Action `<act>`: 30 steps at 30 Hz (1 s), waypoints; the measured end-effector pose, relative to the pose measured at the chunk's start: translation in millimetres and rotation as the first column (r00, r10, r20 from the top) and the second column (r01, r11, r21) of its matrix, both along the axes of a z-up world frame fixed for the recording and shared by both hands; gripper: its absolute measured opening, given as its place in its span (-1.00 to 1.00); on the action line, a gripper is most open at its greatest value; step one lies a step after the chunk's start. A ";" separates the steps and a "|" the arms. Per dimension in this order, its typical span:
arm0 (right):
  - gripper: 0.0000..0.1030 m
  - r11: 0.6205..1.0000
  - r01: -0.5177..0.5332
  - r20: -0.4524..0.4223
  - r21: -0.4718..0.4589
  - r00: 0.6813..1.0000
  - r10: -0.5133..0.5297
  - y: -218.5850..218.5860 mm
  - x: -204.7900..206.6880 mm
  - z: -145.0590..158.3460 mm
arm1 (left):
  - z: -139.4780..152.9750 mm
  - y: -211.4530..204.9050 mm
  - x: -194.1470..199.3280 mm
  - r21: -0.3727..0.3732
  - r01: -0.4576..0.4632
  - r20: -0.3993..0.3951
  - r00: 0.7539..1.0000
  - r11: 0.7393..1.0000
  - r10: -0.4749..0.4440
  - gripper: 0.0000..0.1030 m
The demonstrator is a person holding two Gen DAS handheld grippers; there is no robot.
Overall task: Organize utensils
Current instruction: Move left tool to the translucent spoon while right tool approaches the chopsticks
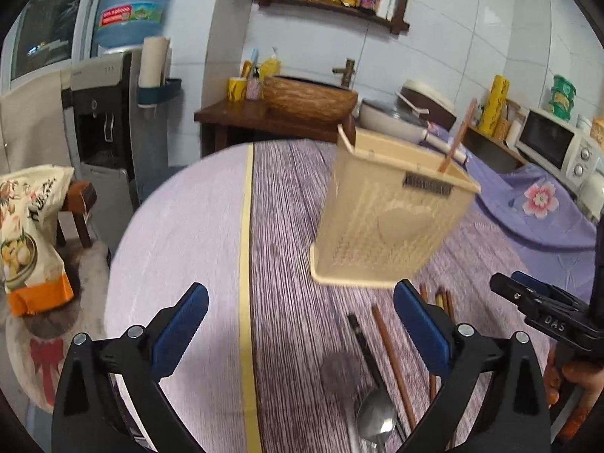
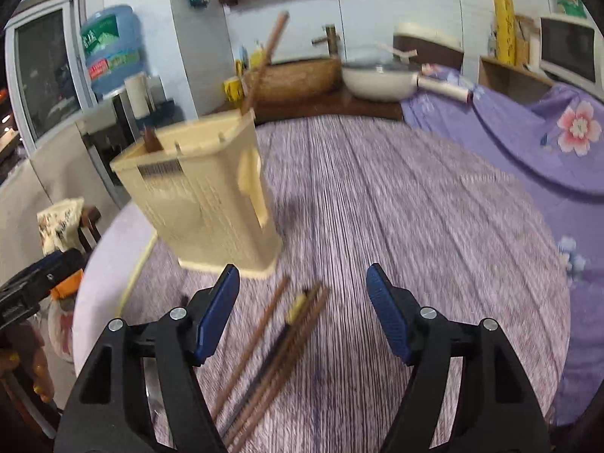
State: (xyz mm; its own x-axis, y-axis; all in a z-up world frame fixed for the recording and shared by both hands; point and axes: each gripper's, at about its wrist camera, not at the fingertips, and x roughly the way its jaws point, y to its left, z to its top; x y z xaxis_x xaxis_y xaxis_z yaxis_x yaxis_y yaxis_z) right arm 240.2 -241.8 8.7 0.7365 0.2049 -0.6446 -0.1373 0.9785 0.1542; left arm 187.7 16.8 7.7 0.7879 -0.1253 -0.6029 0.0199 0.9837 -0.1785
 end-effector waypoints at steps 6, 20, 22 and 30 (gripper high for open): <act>0.07 1.000 0.013 -0.102 -0.007 0.995 -0.013 -0.4 -12.0 -40.5 | -29.3 -7.7 -18.3 0.018 0.015 -0.064 0.998 1.000 -0.014 0.85; -0.34 0.999 0.017 -0.191 -0.029 0.981 -0.022 14.3 -10.9 -73.4 | -62.4 -20.0 -36.1 0.053 0.036 -0.122 0.992 0.998 -0.029 0.47; -0.37 0.999 0.018 -0.197 -0.033 0.980 -0.024 15.2 -8.3 -74.1 | -62.4 -18.4 -35.8 0.055 0.031 -0.121 0.992 0.998 -0.024 0.47; -0.65 0.997 0.039 -0.215 -0.066 0.975 -0.052 18.1 8.3 -73.8 | -64.2 -16.6 -33.0 0.063 0.026 -0.125 0.992 0.998 -0.018 0.47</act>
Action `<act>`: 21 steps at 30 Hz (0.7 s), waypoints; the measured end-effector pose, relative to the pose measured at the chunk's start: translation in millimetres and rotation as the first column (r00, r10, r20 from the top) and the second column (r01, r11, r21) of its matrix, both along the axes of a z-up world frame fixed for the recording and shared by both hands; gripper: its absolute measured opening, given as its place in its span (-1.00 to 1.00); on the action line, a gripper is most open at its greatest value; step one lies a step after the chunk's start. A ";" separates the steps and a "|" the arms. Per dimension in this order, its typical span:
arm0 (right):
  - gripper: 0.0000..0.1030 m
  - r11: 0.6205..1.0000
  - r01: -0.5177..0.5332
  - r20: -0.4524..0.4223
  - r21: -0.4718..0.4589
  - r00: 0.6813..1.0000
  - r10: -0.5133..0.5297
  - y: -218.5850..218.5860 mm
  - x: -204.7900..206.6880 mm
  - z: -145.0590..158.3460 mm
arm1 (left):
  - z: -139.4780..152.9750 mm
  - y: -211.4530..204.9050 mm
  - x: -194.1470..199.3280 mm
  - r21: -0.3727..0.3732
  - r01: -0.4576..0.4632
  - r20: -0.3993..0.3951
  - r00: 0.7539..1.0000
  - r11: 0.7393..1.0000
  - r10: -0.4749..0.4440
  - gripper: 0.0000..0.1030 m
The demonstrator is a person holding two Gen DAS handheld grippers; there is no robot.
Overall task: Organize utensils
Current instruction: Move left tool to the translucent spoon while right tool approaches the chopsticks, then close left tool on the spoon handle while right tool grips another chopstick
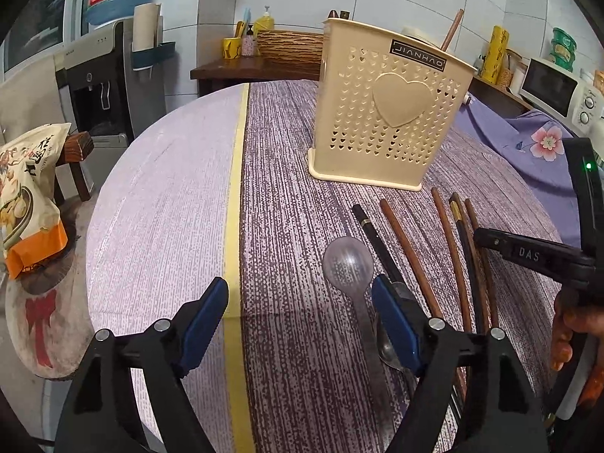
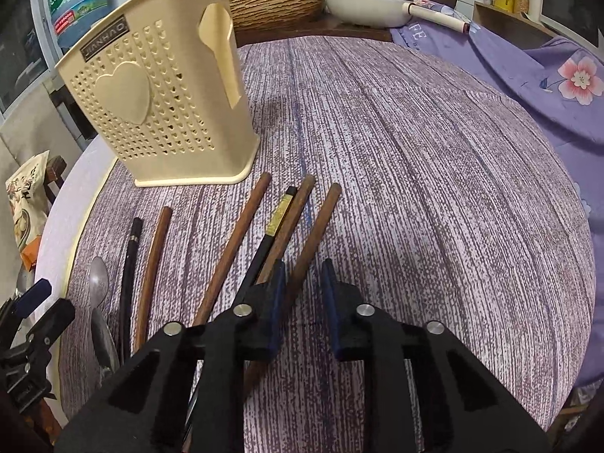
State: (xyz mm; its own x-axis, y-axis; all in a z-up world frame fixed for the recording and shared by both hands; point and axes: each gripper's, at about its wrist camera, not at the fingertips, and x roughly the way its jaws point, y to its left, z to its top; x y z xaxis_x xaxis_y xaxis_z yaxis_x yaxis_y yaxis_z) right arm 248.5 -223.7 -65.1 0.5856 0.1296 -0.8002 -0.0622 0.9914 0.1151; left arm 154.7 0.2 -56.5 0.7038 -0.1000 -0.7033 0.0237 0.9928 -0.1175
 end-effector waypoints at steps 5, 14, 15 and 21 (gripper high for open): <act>-0.67 1.000 0.017 -0.021 0.022 1.000 -0.016 -2.2 16.5 0.6 | 0.9 -1.3 5.4 -0.011 0.012 -0.009 1.000 1.000 -0.012 0.47; -0.73 1.000 0.017 -0.026 0.016 1.000 -0.016 2.0 29.6 -0.4 | -1.4 -23.3 23.8 0.042 0.053 -0.047 0.998 0.998 -0.051 0.38; -0.74 1.000 0.017 -0.028 0.019 0.999 -0.016 1.6 30.0 -0.4 | -2.0 -24.5 25.6 0.047 0.053 -0.052 0.997 0.998 -0.050 0.38; -0.75 1.000 0.012 -0.034 0.020 0.999 -0.011 1.9 32.6 -0.4 | -10.0 -30.6 34.3 0.072 0.056 -0.098 0.994 0.996 -0.049 0.18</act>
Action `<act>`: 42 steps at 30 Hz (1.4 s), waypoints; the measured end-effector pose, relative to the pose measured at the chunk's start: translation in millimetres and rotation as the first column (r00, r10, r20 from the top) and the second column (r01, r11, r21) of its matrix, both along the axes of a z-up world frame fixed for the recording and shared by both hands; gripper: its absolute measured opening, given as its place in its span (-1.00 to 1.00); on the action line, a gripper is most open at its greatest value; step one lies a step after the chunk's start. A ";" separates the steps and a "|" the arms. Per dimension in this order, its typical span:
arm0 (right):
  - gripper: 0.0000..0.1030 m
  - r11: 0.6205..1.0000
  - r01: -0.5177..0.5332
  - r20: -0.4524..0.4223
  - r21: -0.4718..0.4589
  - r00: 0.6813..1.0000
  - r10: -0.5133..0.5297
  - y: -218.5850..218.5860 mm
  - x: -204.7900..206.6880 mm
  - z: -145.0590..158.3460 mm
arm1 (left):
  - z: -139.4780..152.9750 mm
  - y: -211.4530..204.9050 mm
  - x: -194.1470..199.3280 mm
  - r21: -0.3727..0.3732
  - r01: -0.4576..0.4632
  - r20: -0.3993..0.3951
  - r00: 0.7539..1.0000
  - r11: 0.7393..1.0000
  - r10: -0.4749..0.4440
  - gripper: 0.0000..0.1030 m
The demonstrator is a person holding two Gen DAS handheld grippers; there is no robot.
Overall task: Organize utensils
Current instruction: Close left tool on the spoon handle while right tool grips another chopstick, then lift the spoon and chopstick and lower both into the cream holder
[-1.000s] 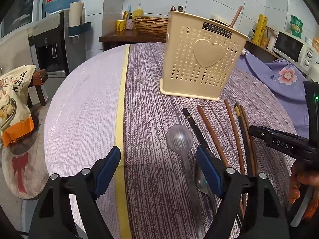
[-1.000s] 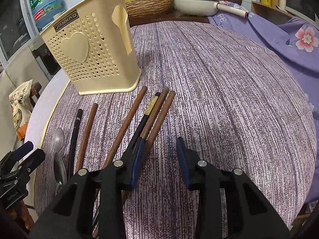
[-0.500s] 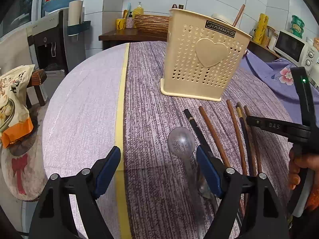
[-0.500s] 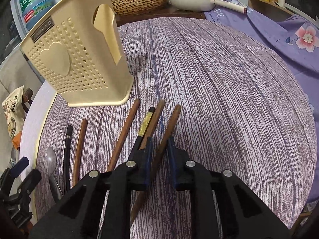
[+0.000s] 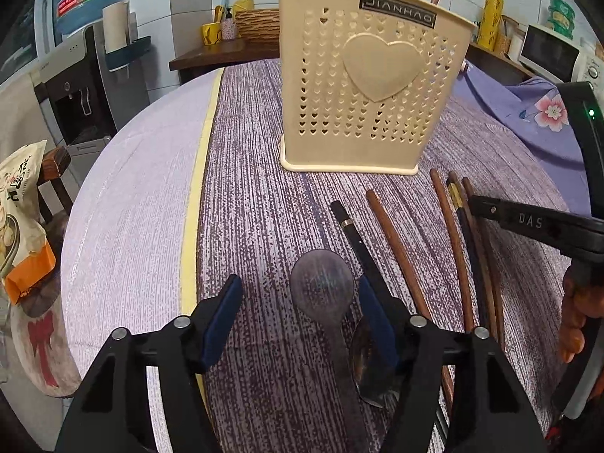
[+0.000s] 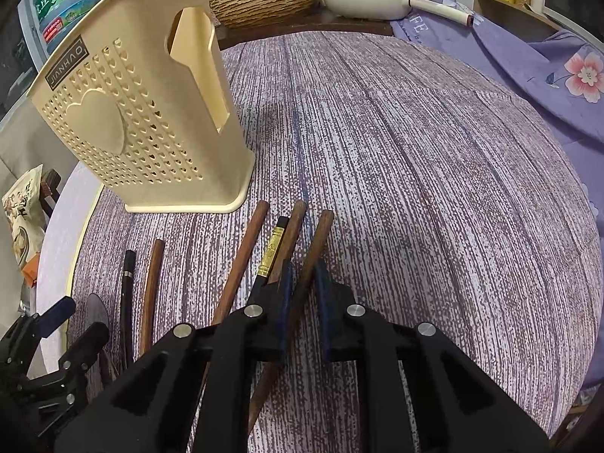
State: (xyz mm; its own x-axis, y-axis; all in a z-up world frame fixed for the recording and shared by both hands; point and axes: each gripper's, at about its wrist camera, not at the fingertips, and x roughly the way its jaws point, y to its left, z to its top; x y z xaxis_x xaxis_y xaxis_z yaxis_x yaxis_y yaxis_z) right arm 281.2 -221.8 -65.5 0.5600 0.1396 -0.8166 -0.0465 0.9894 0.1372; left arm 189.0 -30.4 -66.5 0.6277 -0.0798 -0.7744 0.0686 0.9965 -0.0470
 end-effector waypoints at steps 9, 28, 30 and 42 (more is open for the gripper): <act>-0.75 1.000 -0.001 -0.006 0.005 1.000 0.001 0.1 7.8 -0.1 | -0.9 -7.5 8.6 0.022 0.010 -0.025 1.000 1.000 -0.010 -0.03; -0.80 0.995 0.008 0.017 0.100 1.000 -0.010 -6.1 5.5 1.6 | 8.7 -8.7 10.7 -0.007 0.017 0.016 1.000 1.000 -0.017 -0.31; -0.81 0.994 0.003 0.048 0.113 0.999 -0.008 -7.0 2.1 8.0 | 12.7 -7.3 10.3 -0.015 0.021 0.032 0.999 1.000 -0.021 -0.31; -0.82 0.985 -0.078 0.234 0.151 0.971 0.041 -8.8 -33.3 64.6 | 54.2 8.9 -1.5 -0.084 0.015 0.151 0.989 0.996 -0.002 -0.32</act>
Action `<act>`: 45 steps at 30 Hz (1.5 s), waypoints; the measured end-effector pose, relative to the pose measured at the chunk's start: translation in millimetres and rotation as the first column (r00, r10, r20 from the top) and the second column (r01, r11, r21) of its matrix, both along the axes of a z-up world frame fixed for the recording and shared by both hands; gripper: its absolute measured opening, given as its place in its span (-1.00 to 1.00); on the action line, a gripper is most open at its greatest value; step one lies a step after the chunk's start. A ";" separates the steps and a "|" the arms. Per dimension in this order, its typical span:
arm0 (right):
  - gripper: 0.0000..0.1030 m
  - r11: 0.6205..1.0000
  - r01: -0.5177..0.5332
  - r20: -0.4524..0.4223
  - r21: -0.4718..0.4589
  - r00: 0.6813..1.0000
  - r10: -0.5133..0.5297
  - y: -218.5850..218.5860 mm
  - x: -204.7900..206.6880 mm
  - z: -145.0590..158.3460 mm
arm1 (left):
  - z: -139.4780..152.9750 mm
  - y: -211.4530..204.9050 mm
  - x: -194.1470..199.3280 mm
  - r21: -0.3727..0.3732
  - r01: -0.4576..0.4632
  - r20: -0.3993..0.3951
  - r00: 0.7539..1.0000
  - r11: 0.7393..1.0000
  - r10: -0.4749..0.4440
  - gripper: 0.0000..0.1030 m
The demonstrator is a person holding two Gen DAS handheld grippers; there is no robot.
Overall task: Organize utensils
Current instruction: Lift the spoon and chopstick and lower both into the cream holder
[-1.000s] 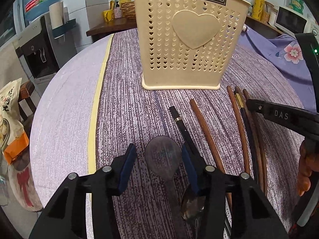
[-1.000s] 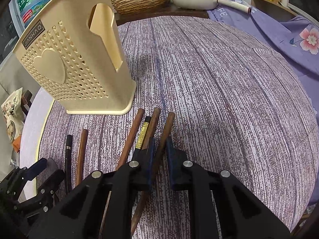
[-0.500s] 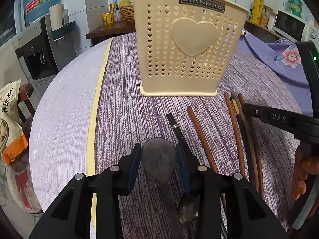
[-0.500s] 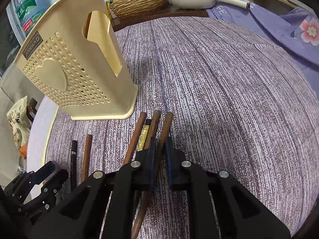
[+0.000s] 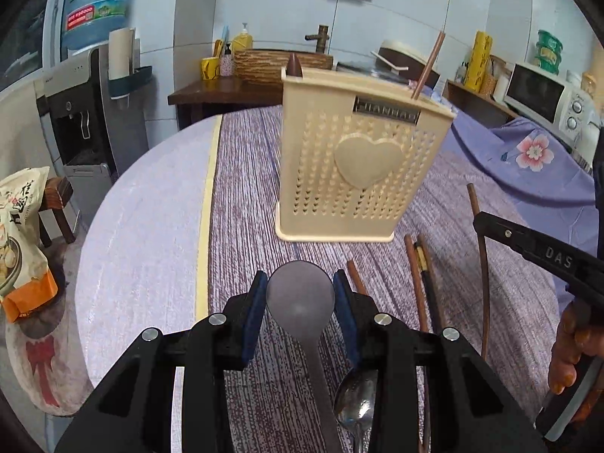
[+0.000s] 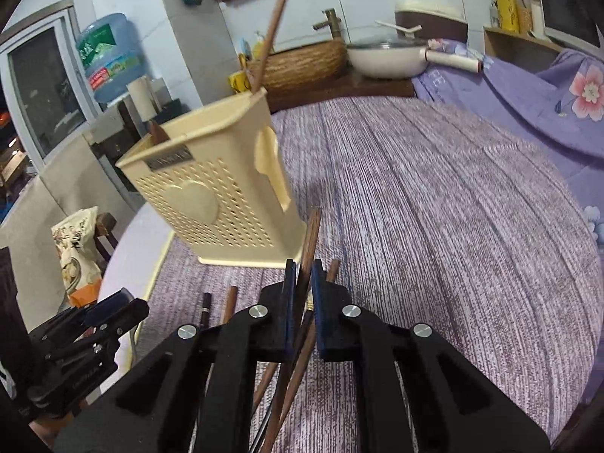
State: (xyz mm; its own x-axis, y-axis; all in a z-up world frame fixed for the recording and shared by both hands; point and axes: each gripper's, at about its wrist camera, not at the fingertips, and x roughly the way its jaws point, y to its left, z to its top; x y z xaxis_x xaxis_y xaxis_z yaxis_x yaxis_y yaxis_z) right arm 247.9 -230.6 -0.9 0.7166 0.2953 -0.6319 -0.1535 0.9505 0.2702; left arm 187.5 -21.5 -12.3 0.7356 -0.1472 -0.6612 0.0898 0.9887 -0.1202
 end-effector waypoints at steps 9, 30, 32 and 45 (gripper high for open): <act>-0.85 0.998 -0.054 0.159 0.034 0.986 0.048 -13.7 -47.9 52.4 | 37.8 8.2 -16.6 -0.019 0.011 0.107 0.994 1.000 -0.009 -0.31; -0.85 0.993 -0.108 0.256 0.038 0.962 0.095 -29.8 -86.8 102.2 | 67.0 9.2 -23.0 -0.051 0.058 0.150 0.987 0.997 -0.049 -0.32; -0.85 0.993 -0.113 0.268 0.035 0.958 0.099 -28.7 -86.4 107.1 | 72.4 9.0 -20.5 -0.056 0.066 0.156 0.986 0.996 -0.056 -0.32; -0.86 0.985 -0.168 0.328 0.036 0.933 0.147 -8.8 -58.8 163.3 | 136.0 19.0 15.9 -0.105 0.056 0.240 0.970 0.993 -0.029 -0.32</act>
